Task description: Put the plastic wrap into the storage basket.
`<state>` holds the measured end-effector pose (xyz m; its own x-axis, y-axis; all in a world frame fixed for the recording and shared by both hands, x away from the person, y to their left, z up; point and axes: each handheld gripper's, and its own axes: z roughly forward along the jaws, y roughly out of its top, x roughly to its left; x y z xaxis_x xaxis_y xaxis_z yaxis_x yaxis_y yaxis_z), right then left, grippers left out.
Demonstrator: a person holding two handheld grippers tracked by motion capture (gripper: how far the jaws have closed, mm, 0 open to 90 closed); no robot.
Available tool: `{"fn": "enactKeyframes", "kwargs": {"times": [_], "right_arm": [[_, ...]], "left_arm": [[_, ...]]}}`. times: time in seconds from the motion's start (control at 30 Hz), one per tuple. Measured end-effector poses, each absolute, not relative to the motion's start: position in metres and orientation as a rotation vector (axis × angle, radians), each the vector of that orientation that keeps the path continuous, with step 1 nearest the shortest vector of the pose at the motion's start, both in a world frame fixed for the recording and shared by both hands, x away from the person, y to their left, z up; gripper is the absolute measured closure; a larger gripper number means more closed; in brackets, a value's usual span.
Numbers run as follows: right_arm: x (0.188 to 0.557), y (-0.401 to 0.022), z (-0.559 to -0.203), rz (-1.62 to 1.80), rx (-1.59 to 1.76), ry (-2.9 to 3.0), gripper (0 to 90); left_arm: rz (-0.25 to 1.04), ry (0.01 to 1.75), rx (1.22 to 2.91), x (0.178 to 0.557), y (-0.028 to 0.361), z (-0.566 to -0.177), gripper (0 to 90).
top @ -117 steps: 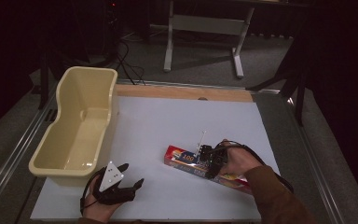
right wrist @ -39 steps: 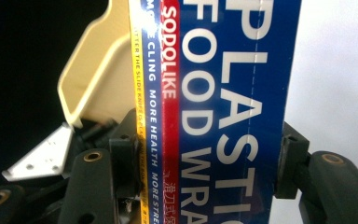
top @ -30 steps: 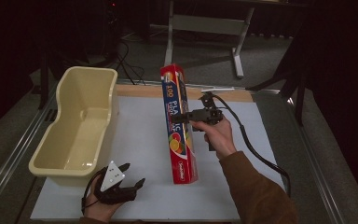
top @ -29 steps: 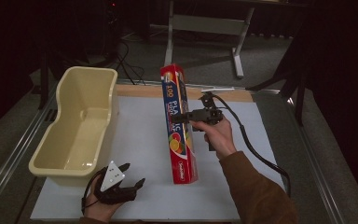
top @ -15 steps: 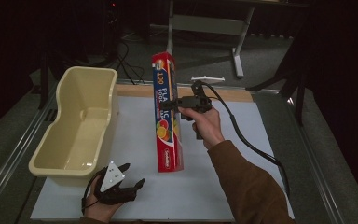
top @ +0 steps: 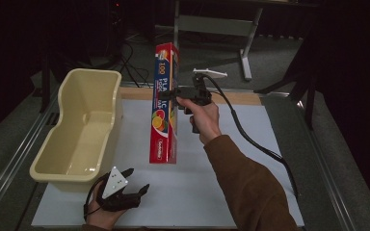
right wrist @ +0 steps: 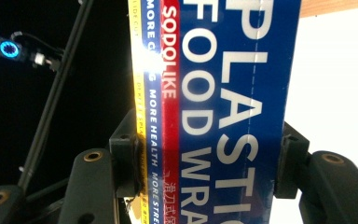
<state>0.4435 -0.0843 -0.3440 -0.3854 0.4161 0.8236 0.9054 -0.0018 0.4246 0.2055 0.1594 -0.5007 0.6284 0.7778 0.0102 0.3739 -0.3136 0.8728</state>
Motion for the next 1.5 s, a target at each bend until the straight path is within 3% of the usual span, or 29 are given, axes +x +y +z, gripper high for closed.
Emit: {"fn": "enactKeyframes", "kwargs": {"times": [1.5], "right_arm": [[0.453,-0.003,-0.346,-1.385,-1.411,-1.599,42.1]], "left_arm": [[0.547,0.91,1.912,0.206,0.162,-0.501,25.4]]}}
